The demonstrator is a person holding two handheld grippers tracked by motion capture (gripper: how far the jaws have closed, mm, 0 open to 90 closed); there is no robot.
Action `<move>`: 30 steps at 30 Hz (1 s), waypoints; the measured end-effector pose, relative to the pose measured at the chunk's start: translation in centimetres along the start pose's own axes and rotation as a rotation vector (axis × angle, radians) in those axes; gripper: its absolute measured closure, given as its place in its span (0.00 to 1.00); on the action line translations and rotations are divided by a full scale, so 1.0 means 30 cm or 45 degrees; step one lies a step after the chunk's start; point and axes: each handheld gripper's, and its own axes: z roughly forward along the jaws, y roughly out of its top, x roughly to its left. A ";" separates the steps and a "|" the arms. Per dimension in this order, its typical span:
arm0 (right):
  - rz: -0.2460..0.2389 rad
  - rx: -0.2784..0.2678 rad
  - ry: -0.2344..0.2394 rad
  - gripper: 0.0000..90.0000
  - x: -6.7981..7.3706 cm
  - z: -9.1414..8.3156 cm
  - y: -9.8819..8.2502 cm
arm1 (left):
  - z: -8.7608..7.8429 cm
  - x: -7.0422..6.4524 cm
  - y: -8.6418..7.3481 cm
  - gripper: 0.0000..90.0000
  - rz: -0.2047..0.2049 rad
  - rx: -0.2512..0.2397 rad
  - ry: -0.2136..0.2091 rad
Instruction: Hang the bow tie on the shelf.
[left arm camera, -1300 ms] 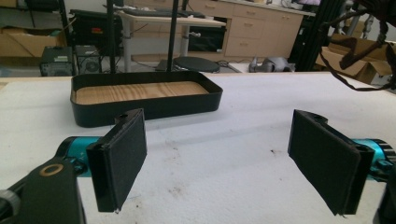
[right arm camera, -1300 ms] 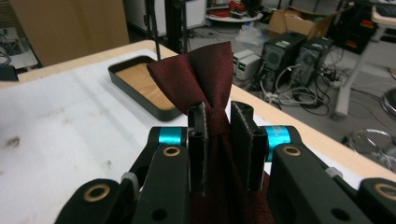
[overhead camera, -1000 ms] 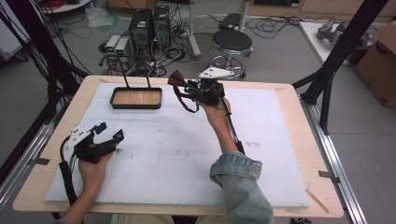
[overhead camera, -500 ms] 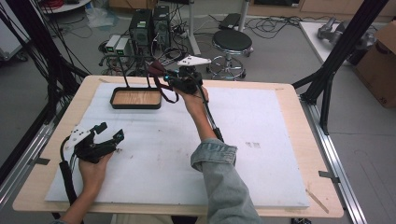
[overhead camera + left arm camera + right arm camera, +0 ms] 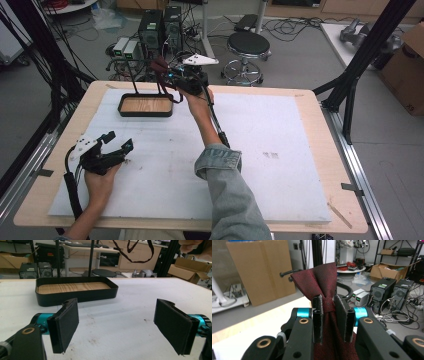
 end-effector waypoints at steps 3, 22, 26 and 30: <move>0.041 -0.020 -0.030 0.86 -0.019 0.005 -0.007 | 0.000 0.000 0.000 0.23 0.002 0.002 -0.004; 0.212 0.130 -0.064 0.85 -0.102 0.048 -0.103 | 0.001 -0.002 -0.001 0.24 0.006 0.005 -0.009; 0.210 0.152 -0.058 0.85 -0.098 0.056 -0.110 | 0.001 -0.002 -0.001 0.24 0.006 0.005 -0.010; 0.197 0.194 -0.048 0.89 -0.093 0.069 -0.124 | 0.002 -0.003 -0.001 0.24 0.006 0.007 -0.009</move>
